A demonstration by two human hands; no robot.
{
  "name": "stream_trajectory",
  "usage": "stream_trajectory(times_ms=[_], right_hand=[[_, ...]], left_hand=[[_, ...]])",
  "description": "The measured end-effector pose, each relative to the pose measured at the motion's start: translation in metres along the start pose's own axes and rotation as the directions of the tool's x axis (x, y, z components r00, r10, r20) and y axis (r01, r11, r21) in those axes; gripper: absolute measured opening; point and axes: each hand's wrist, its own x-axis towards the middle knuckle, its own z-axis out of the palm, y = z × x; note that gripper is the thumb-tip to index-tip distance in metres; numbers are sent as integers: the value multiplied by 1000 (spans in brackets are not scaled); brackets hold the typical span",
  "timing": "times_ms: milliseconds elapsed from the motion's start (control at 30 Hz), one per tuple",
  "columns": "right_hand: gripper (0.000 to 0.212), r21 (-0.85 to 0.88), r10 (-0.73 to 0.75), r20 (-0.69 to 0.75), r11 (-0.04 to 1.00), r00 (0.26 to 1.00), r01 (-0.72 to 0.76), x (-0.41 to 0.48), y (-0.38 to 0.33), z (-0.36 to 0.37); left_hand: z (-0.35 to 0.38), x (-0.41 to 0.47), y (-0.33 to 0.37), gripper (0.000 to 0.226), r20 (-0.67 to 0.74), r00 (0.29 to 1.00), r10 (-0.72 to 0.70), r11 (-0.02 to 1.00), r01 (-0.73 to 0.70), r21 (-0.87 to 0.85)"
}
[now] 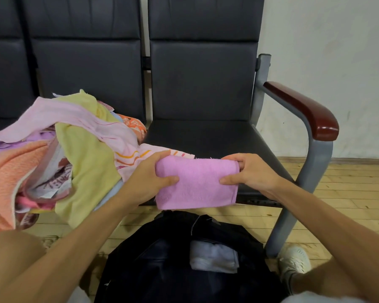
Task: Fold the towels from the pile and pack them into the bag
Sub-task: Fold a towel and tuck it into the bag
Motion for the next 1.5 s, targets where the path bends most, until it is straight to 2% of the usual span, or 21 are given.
stream_trajectory(times_ms=[133, 233, 333, 400, 467, 533, 567, 633, 733, 767, 833, 867, 933, 1033, 1100, 1200, 1267, 1333, 1400, 1433, 1500], right_hand=[[38, -203, -33, -3, 979, 999, 32, 3, 1, 1], [29, -456, -131, -10, 883, 991, 112, 5, 1, 4], [25, -528, -218, -37, 833, 975, 166, 9, 3, 6], [26, -510, -227, -18, 840, 974, 186, 12, 5, 4], [28, -347, -137, 5, 929, 990, 130, 11, 3, 1], [32, -40, -20, 25, 999, 999, 21, 8, -2, 2], [34, 88, 4, 16, 996, 1000, -5, 6, -4, 4], [34, 182, 0, -32, 983, 999, 5, 4, -5, 10], [31, 176, 15, -5, 984, 1000, -14, 0, -9, 21], [32, 185, 32, 17, 982, 999, -34, -1, -9, 25], [34, 218, 73, 32, 973, 997, -78, -2, -12, 34], [35, 248, 97, 30, 963, 995, -101, -3, -15, 37], [38, 310, 149, 9, 940, 989, -144, -7, -18, 42], [44, 383, 255, -1, 893, 967, -235, -15, -21, 43], [43, 438, 335, 36, 842, 942, -316, -23, -19, 44], [42, 512, 403, 210, 731, 891, -451, -37, -12, 51], [30, 524, 402, 351, 664, 846, -533, -48, -5, 57], [28, 517, 382, 439, 633, 813, -576, -53, 6, 63], [47, 475, 404, 473, 632, 783, -613, -51, 21, 71], [52, 455, 433, 470, 628, 769, -632, -48, 28, 76], [46, 440, 498, 423, 618, 757, -652, -42, 44, 93]], left_hand=[[7, -3, -4, 62, 15, 1000, 17, 970, -21, 243], [8, -4, -6, 53, 10, 999, 49, 932, -50, 359], [6, -2, -7, 36, -42, 993, 107, 862, -71, 502], [2, -1, -7, 27, -40, 991, 125, 873, -90, 480], [-1, 1, -7, 28, -14, 998, 68, 927, -58, 372], [-4, 2, -7, 29, -14, 999, -37, 991, 38, 132], [-5, 2, -8, 30, -22, 996, -85, 996, 85, -6], [-8, 0, -8, 33, -50, 984, -173, 958, 156, -239], [-9, -8, -9, 40, -18, 954, -300, 824, 249, -509], [-8, -12, -8, 38, 29, 946, -323, 756, 276, -594], [-4, -22, -7, 31, 183, 925, -333, 555, 350, -754], [-1, -28, -5, 31, 273, 908, -318, 469, 400, -787], [2, -41, 1, 36, 366, 887, -281, 391, 454, -800], [-3, -50, 0, 35, 418, 878, -232, 460, 478, -748], [-5, -54, -9, 33, 459, 852, -250, 523, 518, -677], [-2, -60, -23, 22, 404, 874, -270, 717, 462, -521], [-1, -65, -30, 20, 366, 889, -274, 813, 417, -405], [-1, -65, -43, 25, 352, 883, -311, 830, 433, -352], [0, -63, -56, 31, 365, 861, -355, 823, 473, -313], [2, -61, -63, 33, 372, 848, -378, 814, 496, -302], [13, -57, -80, 34, 371, 822, -432, 781, 547, -302]])
